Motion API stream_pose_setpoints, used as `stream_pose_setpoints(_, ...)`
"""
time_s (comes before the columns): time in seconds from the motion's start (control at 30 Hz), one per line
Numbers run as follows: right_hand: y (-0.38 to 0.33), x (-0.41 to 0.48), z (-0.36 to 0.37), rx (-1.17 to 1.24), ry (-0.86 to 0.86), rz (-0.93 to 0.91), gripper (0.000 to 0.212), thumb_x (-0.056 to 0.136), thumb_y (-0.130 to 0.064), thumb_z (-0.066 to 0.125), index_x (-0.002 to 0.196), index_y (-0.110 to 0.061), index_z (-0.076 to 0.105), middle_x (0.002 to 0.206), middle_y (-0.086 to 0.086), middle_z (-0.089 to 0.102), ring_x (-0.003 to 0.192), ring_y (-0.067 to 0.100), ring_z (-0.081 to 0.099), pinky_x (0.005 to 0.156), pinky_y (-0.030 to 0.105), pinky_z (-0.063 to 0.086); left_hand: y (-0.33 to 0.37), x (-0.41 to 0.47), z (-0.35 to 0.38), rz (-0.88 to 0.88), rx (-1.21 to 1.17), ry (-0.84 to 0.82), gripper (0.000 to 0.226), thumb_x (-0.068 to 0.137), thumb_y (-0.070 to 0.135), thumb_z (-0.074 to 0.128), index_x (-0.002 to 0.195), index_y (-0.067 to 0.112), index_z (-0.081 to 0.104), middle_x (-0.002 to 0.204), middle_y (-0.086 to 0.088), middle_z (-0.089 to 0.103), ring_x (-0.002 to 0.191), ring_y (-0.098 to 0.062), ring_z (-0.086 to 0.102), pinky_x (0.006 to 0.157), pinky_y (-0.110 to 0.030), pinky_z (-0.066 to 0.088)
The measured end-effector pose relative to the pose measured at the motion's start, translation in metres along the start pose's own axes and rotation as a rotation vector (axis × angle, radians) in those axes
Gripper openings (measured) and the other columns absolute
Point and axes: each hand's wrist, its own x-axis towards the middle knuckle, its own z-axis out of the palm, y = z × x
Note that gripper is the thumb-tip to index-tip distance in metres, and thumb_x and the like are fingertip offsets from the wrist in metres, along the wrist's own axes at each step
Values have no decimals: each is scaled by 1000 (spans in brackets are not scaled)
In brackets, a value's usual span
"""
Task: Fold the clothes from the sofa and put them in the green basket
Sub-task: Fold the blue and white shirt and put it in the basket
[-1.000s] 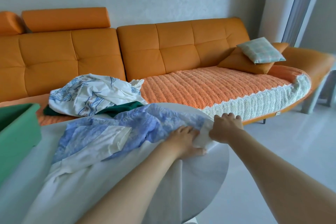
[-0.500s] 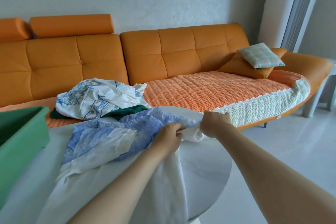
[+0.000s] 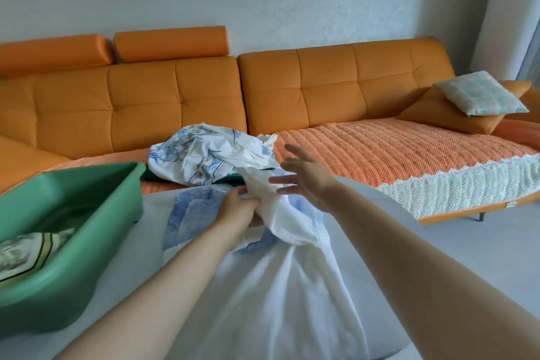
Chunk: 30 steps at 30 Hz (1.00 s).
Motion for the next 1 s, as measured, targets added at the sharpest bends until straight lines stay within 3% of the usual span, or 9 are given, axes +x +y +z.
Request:
stream_pose_setpoints(0.07, 8, 7, 8, -104, 38, 19, 54, 99, 4, 45, 147, -19, 41, 127, 7, 51, 83, 30, 75, 66, 39, 62, -7, 9, -22, -114, 7, 20, 28, 94, 12, 47, 112, 8, 68, 99, -18, 74, 85, -32, 73, 73, -44, 61)
stream_pose_setpoints(0.17, 25, 12, 13, -576, 90, 31, 43, 95, 10, 43, 127, -12, 61, 117, 12, 69, 76, 22, 73, 65, 32, 61, -7, 21, -43, -182, 66, 109, 41, 100, 41, 39, 124, 17, 62, 97, -13, 74, 69, -28, 71, 59, -31, 54)
stream_pose_setpoints(0.3, 48, 10, 17, -1108, -61, -2, 29, 86, -10, 67, 111, -21, 75, 106, -1, 74, 96, 15, 67, 85, 24, 52, -18, 40, -59, -4, 679, 42, 73, 89, 71, 43, 154, 44, 23, 150, -11, 46, 127, -34, 54, 101, -41, 47)
stream_pose_setpoints(0.4, 55, 8, 28, -1049, -176, 26, 32, 83, -17, 73, 112, -29, 74, 106, -10, 73, 98, 7, 67, 94, 22, 51, -28, 43, -55, 125, 777, -118, 57, 95, 62, 47, 148, 45, 39, 152, -7, 34, 138, -25, 42, 114, -36, 32)
stream_pose_setpoints(0.5, 54, 6, 40, -935, -248, 25, 30, 83, -13, 71, 106, -32, 76, 95, -12, 75, 86, 3, 68, 82, 13, 52, -23, 39, -53, 295, 838, -160, 29, 100, 46, 48, 123, 43, 66, 131, 8, 39, 125, -8, 41, 108, -29, 31)
stream_pose_setpoints(0.67, 47, 4, 31, -550, -159, 116, 34, 87, 10, 49, 99, -15, 70, 90, -5, 78, 80, 13, 74, 65, 22, 55, -13, 30, -70, 195, 1150, -121, 59, 99, 59, 35, 86, 18, 74, 101, -9, 70, 103, -27, 62, 81, -33, 47)
stream_pose_setpoints(0.77, 50, 9, 17, -852, 59, -50, 29, 87, 2, 55, 90, -23, 69, 87, -14, 73, 89, 13, 68, 76, 25, 54, -18, 24, -76, 143, 1251, -111, 61, 98, 61, 40, 66, 15, 65, 82, -6, 68, 77, -22, 59, 64, -32, 38)
stream_pose_setpoints(0.83, 56, 7, 8, -1196, 4, -138, 18, 84, -26, 73, 98, -36, 69, 97, -19, 64, 104, 12, 59, 89, 28, 46, -17, 23, -72, 129, 1177, -74, 49, 94, 63, 45, 78, 20, 58, 92, -6, 66, 81, -19, 57, 63, -33, 36)
stream_pose_setpoints(1.0, 77, -2, 14, -1467, -232, -182, 86, 64, -73, 71, 140, -41, 47, 152, -8, 40, 142, 17, 29, 112, 38, 18, -5, 20, -65, -4, 966, -144, 93, 73, 57, 72, 149, 28, 26, 132, -1, 55, 109, -21, 59, 76, -33, 45)
